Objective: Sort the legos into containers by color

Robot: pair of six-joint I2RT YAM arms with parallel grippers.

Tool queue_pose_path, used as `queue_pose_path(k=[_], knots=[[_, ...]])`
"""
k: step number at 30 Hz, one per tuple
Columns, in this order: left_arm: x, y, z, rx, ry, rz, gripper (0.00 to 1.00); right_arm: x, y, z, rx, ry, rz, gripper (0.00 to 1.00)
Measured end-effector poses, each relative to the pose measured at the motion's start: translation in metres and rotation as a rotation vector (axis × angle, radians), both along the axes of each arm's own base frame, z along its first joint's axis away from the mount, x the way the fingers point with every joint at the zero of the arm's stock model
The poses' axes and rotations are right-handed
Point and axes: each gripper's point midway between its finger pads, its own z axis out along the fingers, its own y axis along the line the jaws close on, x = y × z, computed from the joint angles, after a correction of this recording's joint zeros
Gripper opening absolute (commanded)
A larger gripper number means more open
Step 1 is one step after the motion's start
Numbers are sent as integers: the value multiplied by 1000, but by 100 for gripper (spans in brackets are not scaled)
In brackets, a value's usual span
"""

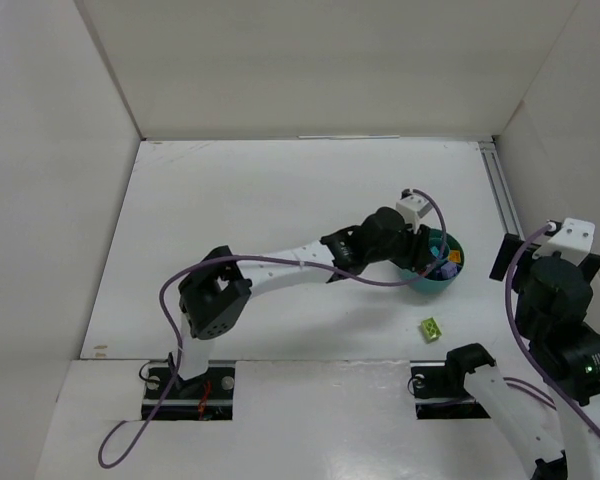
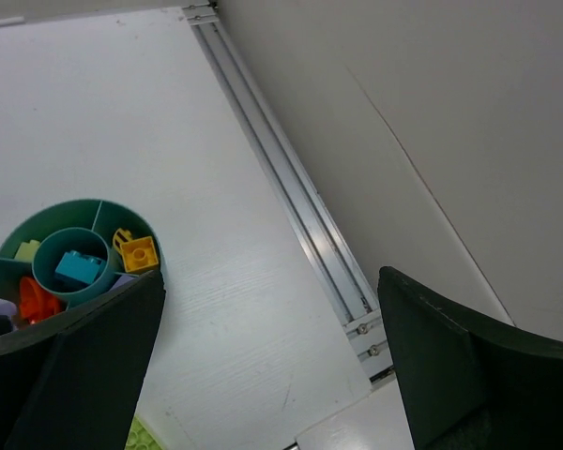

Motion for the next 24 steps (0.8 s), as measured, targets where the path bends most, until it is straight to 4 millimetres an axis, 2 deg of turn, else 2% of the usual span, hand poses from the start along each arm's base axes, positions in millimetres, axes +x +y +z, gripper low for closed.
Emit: queue_pose_path(k=[3,9,11,14,24], knots=[[0,-19,-10,-22,7,41,0,-3,-3,1,1,-10,-22,100],[27,-50,-22,-68,2,166,0,-4,-6,2,-10,-6,-38,100],[37,-52,-29,-63,-6,221,0,-4,-7,2,-16,-3,-37,100],[41,-53,-35,-54,-23,283,0,-5,-7,2,-21,-1,-39,100],[23,-56,-34,-64,-82,368,0,-5,-9,0,-49,18,-36,100]])
